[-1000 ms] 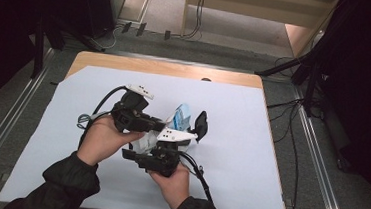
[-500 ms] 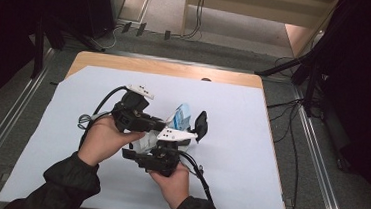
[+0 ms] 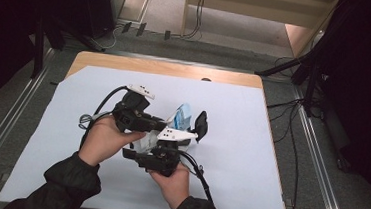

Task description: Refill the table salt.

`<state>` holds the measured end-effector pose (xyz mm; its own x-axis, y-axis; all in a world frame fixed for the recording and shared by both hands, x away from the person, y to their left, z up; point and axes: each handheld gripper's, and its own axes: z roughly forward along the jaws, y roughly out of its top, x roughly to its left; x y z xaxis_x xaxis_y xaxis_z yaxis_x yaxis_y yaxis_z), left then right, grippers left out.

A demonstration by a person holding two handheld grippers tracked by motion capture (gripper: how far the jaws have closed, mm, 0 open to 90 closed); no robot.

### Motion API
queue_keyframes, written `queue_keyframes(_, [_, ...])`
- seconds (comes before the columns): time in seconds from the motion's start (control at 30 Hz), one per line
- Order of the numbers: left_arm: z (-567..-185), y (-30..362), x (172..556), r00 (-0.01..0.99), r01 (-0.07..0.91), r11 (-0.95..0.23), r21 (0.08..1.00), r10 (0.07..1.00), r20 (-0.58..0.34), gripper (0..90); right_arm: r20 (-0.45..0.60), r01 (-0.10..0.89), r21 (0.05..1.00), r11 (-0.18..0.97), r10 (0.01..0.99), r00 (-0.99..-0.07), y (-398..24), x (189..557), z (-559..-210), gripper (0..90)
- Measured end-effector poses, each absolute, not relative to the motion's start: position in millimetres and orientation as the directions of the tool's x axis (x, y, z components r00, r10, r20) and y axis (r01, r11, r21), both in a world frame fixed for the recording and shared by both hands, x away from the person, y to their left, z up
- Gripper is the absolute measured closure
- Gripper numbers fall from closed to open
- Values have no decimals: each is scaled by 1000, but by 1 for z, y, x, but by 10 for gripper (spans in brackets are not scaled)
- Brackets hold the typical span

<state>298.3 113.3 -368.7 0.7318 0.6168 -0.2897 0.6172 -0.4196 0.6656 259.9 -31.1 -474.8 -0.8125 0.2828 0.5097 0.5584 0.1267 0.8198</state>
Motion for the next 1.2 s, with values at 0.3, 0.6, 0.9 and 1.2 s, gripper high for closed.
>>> queue_keyframes(0.3, [-369, 113, 298, 730, 617, -414, 669, 618, -291, 814, 505, 555, 822, 126, 287, -814, -31, 260, -475, 582])
queue_keyframes(0.6, [-367, 113, 299, 727, 622, -410, 668, 620, -296, 809, 503, 554, 822, 129, 290, -814, -31, 260, -473, 571])
queue_keyframes(0.9, [-366, 113, 299, 722, 629, -401, 666, 620, -308, 814, 495, 548, 825, 136, 295, -817, -31, 259, -471, 618])
queue_keyframes(1.2, [-367, 111, 302, 714, 637, -401, 658, 628, -309, 820, 499, 555, 820, 139, 301, -813, -30, 261, -472, 551])
